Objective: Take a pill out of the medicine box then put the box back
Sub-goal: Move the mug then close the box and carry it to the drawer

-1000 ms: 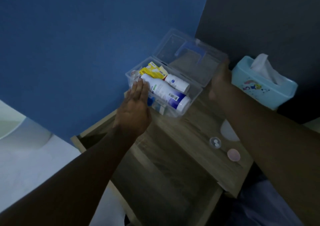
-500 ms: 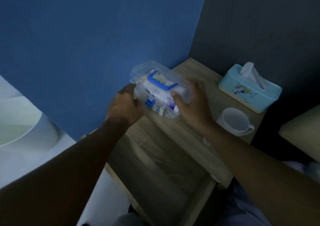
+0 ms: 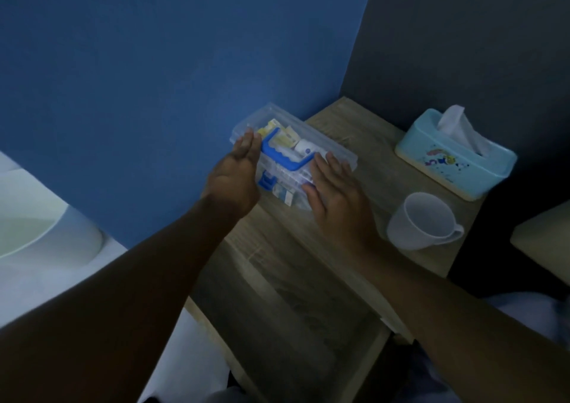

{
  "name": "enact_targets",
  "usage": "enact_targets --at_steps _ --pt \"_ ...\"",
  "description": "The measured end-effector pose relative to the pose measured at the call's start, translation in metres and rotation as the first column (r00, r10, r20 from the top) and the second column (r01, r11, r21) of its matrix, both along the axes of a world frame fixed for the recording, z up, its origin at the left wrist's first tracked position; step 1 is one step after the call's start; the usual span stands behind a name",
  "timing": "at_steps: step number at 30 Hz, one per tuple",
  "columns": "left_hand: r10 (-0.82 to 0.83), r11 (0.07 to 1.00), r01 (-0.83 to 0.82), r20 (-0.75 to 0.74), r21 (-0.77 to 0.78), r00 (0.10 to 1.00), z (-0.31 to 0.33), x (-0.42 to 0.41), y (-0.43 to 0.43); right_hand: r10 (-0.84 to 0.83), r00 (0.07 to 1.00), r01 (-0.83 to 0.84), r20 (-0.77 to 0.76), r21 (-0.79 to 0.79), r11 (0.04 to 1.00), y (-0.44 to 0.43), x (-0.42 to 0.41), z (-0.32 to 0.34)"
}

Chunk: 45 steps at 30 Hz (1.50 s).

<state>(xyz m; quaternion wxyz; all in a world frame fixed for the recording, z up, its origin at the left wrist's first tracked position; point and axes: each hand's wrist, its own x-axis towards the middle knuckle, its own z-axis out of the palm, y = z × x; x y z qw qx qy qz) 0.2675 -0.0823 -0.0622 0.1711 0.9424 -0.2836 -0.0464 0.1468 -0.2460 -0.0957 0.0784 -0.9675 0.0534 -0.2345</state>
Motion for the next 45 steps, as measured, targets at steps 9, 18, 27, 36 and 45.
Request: enact_targets --at_steps 9,18,27,36,45 --pt "-0.097 0.961 0.051 -0.157 -0.273 0.983 -0.008 -0.004 0.016 -0.046 0.996 0.052 -0.071 0.083 0.995 0.005 0.007 0.034" --pt "0.167 0.933 -0.257 -0.33 -0.252 0.929 -0.052 -0.01 -0.004 -0.045 0.957 0.082 -0.286 0.122 0.989 -0.017 0.015 0.021" --pt "0.232 0.81 -0.312 -0.217 -0.496 0.948 -0.052 -0.025 -0.001 -0.026 0.982 0.058 -0.186 0.166 0.984 -0.018 0.014 0.015" --pt "0.271 0.671 -0.394 -0.288 -0.628 0.919 -0.04 -0.036 -0.023 0.059 0.972 -0.009 -0.225 0.216 0.976 -0.023 0.011 0.019" --pt "0.149 0.822 -0.298 -0.322 -0.486 0.935 -0.055 -0.071 -0.033 0.133 0.963 -0.064 -0.235 0.281 0.958 -0.03 0.007 0.019"
